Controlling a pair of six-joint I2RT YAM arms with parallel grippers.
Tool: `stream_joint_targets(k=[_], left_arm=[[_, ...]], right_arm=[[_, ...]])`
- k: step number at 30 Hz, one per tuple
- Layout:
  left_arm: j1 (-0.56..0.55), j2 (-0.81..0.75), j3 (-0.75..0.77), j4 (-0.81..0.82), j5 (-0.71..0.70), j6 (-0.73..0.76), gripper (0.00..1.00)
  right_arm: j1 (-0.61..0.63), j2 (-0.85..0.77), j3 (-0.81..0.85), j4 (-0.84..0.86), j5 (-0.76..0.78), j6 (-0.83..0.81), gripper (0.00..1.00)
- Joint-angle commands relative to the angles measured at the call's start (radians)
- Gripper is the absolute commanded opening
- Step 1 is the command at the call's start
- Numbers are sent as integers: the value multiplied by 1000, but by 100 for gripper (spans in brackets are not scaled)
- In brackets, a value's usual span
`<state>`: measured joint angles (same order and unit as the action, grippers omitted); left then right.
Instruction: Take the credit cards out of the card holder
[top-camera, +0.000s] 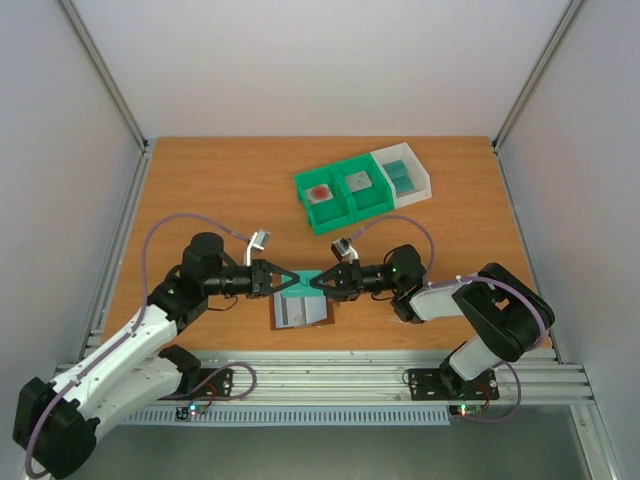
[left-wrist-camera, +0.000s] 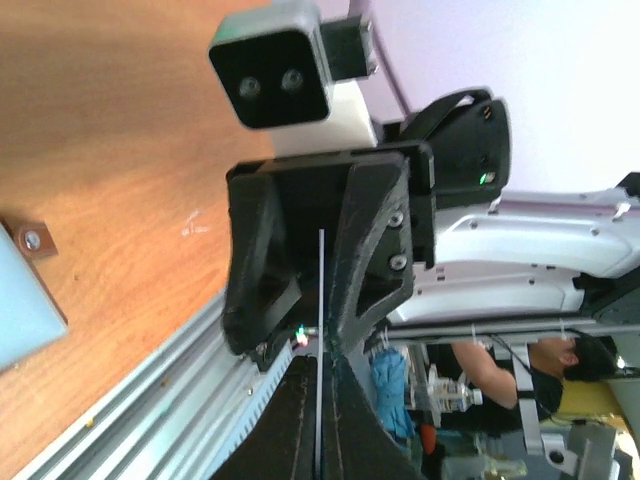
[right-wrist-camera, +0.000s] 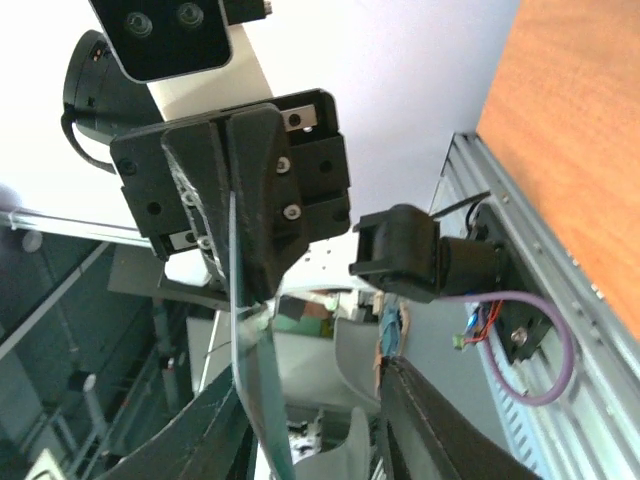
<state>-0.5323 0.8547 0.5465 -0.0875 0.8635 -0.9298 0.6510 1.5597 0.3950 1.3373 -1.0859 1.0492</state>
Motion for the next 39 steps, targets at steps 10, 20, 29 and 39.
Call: stream_joint_targets(k=[10, 20, 29, 39], left_arm=[[-1, -110, 46, 41, -347, -58, 0], [-1, -149, -36, 206, -413, -182, 0], [-1, -186, -117, 369, -451, -297, 1], [-1, -201, -213, 547, -475, -380, 0]], right_arm=[[0, -72, 39, -112, 234, -54, 50], [32, -331, 155, -746, 332, -370, 51], [166, -416, 296, -1163, 557, -548, 45], [255, -375, 391, -1182, 677, -501, 37]])
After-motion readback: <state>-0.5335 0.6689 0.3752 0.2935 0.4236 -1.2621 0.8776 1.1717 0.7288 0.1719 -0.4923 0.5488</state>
